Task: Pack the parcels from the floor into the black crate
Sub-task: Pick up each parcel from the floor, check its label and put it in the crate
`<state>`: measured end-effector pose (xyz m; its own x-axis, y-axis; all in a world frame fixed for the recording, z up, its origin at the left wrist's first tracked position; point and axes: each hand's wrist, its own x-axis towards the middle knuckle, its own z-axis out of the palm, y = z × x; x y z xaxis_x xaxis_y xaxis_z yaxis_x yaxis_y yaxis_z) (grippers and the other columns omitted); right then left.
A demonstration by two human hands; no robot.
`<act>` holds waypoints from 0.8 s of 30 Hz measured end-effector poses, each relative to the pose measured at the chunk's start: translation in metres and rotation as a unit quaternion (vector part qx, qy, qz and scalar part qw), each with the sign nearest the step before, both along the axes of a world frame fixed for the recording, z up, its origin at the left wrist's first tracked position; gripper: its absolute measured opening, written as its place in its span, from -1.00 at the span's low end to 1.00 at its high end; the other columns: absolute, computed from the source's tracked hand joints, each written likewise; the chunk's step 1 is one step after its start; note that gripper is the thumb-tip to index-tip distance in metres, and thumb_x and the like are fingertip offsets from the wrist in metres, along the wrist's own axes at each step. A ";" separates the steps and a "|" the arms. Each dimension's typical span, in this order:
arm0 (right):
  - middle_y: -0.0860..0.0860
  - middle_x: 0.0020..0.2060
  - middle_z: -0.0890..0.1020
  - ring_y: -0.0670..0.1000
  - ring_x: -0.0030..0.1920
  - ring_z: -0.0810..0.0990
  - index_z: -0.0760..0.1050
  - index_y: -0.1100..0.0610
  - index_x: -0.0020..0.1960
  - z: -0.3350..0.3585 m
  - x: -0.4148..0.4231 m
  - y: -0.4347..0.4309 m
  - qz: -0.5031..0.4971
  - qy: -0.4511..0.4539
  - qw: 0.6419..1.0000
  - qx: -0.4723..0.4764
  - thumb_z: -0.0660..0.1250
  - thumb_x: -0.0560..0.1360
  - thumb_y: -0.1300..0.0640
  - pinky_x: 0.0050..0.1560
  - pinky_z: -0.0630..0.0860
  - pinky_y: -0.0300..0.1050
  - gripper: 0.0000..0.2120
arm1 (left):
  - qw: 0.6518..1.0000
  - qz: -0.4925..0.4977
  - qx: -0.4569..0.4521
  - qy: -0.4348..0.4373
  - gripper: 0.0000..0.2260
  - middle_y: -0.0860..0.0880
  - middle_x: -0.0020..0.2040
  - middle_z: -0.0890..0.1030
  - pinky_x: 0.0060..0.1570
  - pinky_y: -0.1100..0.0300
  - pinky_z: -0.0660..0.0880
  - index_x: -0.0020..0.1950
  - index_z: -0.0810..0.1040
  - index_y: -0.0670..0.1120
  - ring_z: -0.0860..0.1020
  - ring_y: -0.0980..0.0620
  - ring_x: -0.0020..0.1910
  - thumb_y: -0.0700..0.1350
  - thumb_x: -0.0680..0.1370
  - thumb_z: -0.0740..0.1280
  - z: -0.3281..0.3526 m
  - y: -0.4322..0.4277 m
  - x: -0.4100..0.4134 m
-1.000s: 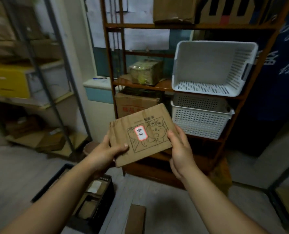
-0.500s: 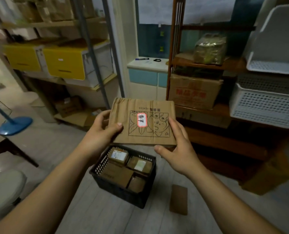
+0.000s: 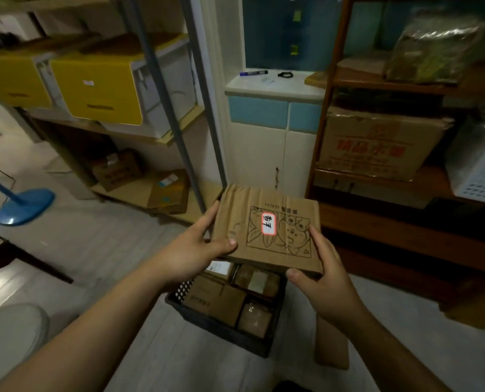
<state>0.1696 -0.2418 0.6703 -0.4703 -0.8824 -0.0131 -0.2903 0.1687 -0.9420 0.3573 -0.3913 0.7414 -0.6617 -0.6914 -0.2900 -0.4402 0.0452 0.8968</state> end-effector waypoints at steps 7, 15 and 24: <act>-0.14 0.43 0.16 -0.14 0.35 0.25 0.01 -0.16 0.50 -0.003 0.001 -0.069 -0.040 0.016 0.999 0.019 0.43 0.44 0.14 0.25 0.36 -0.21 -0.18 | 0.999 -0.030 0.017 0.014 -0.16 0.09 0.37 0.41 0.32 -0.08 0.37 0.43 0.08 0.40 0.46 0.02 0.29 0.23 0.26 0.46 -0.016 -0.087 -0.007; -0.14 0.49 0.09 -0.18 0.40 0.20 0.01 -0.23 0.48 -0.027 0.053 -0.147 -0.155 0.033 0.987 0.036 0.47 0.41 0.08 0.38 0.26 -0.24 -0.15 | 0.993 -0.077 0.031 0.087 -0.50 0.09 0.19 0.47 0.11 0.08 0.51 0.43 0.22 0.14 0.50 0.00 0.17 -0.16 0.54 0.27 -0.063 -0.187 0.000; -0.04 0.52 0.08 -0.12 0.43 0.18 -0.01 -0.12 0.53 -0.112 0.082 -0.198 -0.209 0.039 0.965 0.152 0.42 0.45 -0.03 0.26 0.17 -0.45 -0.18 | 0.988 -0.130 0.074 0.031 -0.43 0.08 0.22 0.45 -0.18 0.35 0.54 0.45 0.20 0.12 0.49 0.14 0.13 -0.22 0.53 0.32 -0.170 -0.261 -0.003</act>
